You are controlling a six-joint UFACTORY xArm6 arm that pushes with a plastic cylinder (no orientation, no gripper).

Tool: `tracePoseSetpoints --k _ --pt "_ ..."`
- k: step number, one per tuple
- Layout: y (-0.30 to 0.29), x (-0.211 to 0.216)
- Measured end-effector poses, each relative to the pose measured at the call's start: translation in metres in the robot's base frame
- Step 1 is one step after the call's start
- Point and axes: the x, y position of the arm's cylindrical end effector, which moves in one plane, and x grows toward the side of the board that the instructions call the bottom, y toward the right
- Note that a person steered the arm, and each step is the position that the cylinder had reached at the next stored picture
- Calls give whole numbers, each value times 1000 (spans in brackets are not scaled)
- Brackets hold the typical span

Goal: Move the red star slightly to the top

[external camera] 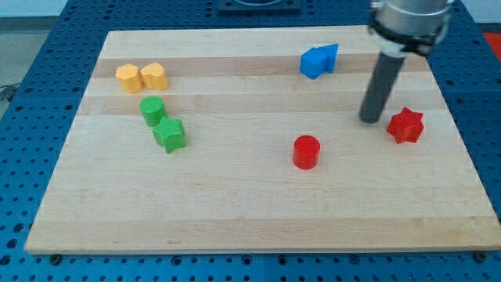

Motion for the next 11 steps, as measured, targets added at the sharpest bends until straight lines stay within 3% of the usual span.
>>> tracePoseSetpoints --k 1,2,3,4,6,8,10,11 --pt "-13 16" --pt "24 81" --pt "82 81" --pt "105 80" --pt "62 79" --pt "59 24" --pt "56 23" --pt "26 42"
